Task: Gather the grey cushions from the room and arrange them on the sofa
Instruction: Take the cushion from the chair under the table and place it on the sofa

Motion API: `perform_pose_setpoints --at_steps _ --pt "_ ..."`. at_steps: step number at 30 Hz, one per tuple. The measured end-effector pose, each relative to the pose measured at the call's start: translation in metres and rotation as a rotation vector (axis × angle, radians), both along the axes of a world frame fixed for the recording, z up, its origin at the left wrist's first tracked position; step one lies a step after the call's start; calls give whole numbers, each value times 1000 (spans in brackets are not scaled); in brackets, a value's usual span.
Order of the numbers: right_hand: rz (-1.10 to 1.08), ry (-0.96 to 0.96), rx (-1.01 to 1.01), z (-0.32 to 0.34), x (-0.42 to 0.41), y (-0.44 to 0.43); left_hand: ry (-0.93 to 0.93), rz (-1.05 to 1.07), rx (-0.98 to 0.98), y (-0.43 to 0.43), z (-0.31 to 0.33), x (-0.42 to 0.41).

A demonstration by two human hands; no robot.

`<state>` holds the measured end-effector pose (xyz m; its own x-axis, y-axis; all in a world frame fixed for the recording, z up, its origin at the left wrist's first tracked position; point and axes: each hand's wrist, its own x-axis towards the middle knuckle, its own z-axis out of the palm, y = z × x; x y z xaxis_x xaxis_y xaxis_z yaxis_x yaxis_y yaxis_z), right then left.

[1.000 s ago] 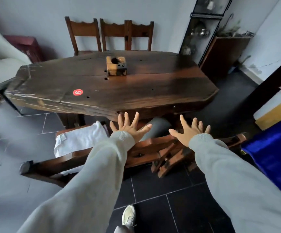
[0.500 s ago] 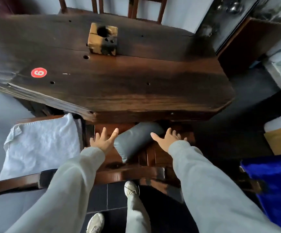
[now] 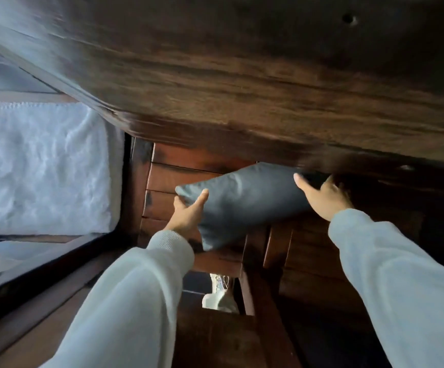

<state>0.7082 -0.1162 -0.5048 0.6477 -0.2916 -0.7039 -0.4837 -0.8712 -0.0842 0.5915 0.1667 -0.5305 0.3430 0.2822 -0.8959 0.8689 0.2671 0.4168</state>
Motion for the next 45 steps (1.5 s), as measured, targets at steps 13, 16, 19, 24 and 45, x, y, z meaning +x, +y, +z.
perform_pose_setpoints --at_steps 13,16,19,24,45 --pt "-67 229 206 67 -24 64 36 -193 356 109 95 -25" --pt "-31 272 240 109 -34 108 80 -341 500 147 164 -23" --pt "47 255 329 190 -46 172 57 -332 604 209 271 -42" --pt "240 13 493 340 -92 290 -98 -194 828 296 441 -141" --pt "1217 -220 1065 630 -694 802 -120 923 1108 536 694 -923"
